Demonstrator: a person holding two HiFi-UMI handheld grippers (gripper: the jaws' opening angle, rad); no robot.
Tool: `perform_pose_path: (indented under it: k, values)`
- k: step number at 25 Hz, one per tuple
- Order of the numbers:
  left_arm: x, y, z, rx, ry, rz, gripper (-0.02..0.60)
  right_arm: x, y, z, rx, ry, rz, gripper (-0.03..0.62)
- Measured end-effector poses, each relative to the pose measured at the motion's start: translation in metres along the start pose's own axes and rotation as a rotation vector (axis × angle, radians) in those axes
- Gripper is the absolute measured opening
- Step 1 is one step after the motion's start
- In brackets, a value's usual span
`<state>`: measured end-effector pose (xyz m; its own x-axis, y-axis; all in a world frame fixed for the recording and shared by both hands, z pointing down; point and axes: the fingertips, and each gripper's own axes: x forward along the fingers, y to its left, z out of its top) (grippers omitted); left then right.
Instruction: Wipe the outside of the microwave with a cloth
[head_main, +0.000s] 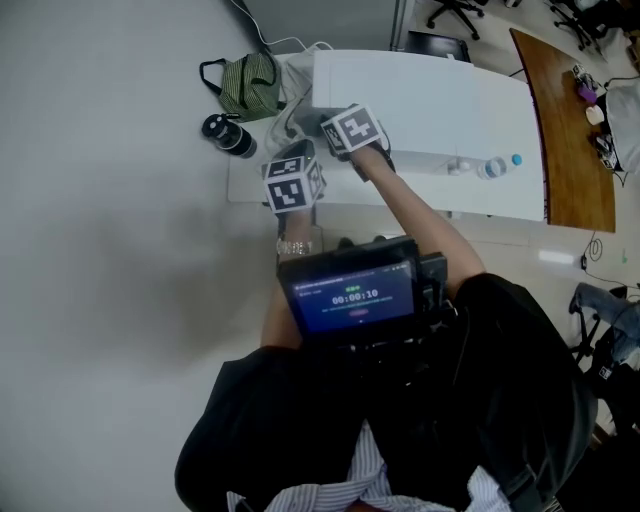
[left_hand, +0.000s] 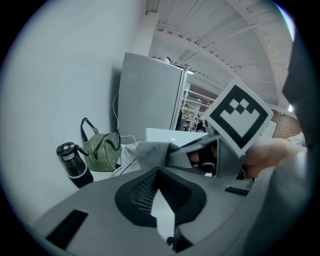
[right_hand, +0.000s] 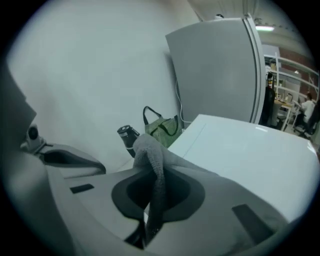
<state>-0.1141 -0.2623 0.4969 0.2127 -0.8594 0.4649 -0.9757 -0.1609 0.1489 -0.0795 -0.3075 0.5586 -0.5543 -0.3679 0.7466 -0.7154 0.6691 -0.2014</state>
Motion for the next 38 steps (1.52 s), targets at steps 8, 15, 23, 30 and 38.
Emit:
perform_pose_path:
  k: [8, 15, 23, 30, 38]
  values:
    - [0.019, -0.019, 0.004, 0.016, -0.001, -0.066, -0.008, -0.03, -0.079, -0.04, 0.024, 0.005, -0.169, 0.015]
    - [0.044, -0.068, 0.0, 0.063, -0.008, -0.208, -0.008, -0.102, -0.186, -0.112, 0.153, -0.05, -0.395, 0.016]
    - [0.049, -0.09, -0.007, 0.092, 0.007, -0.264, -0.008, -0.164, -0.261, -0.167, 0.3, -0.071, -0.535, 0.016]
    - [0.045, -0.085, -0.016, 0.086, 0.026, -0.249, -0.008, -0.146, -0.181, -0.113, 0.349, -0.205, -0.302, 0.015]
    - [0.049, -0.094, 0.004, 0.08, 0.01, -0.248, -0.008, -0.082, -0.088, -0.064, 0.181, -0.177, -0.18, 0.014]
